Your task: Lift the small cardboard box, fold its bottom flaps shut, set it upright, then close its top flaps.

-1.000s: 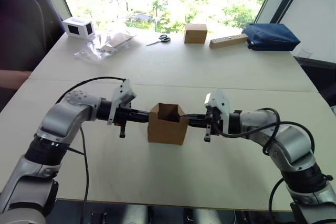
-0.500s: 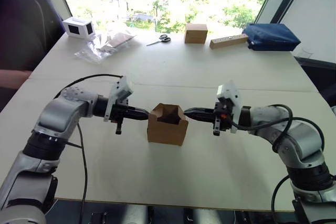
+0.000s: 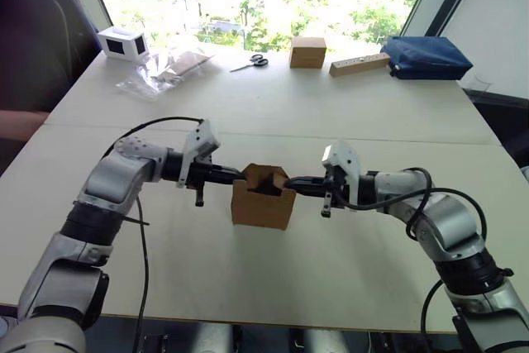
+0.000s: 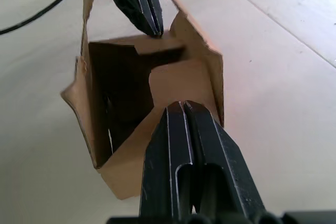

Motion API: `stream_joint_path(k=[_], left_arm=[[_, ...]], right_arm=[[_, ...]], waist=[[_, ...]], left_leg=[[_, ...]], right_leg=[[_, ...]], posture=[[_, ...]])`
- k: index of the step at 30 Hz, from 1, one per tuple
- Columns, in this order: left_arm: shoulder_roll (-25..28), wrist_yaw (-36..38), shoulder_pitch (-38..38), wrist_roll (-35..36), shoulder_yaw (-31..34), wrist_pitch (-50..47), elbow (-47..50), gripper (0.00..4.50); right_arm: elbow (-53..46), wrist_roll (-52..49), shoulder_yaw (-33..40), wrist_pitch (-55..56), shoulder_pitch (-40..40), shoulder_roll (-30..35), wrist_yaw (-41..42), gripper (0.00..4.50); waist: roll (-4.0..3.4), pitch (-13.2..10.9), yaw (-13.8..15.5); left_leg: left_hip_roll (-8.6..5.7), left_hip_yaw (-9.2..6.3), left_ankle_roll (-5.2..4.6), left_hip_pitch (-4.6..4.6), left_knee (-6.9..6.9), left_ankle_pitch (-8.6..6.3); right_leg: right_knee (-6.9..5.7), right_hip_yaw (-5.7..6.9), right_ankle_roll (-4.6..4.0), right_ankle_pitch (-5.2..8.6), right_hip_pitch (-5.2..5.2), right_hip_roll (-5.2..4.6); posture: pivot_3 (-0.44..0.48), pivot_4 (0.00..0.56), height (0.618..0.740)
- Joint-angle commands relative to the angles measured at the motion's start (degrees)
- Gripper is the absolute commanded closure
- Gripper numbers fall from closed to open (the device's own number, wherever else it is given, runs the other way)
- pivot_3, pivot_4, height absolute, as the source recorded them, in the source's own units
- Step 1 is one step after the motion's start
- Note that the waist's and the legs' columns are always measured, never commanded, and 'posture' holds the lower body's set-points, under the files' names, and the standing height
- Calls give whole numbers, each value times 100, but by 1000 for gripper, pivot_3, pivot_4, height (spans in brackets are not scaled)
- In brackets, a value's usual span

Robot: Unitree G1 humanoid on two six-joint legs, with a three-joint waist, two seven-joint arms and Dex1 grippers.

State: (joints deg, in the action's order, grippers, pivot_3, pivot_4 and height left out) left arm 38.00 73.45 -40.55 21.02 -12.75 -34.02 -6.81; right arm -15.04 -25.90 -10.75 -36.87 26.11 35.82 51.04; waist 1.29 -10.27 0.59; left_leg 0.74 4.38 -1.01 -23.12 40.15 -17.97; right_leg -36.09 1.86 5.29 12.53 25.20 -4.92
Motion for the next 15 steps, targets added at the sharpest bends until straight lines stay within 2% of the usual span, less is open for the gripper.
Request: stream_joint_path(k=[1,15], left_arm=[[2,63,-57,-130,-42,196,58,4480],[-122,43,62,-487,-189,591,-71,4480]], right_arm=[[-37,125,-57,168,166,-63,78,4500],[141,492,-309,198,358,-185,254,4500]], waist=[[0,0,-3],[-1,1,2]], left_leg=[[0,0,0,0,0,0],[0,0,0,2,1,0]], right_leg=[[0,0,0,0,0,0],[-1,0,0,0,-2,-1]], posture=[[0,150,740],[0,150,740]])
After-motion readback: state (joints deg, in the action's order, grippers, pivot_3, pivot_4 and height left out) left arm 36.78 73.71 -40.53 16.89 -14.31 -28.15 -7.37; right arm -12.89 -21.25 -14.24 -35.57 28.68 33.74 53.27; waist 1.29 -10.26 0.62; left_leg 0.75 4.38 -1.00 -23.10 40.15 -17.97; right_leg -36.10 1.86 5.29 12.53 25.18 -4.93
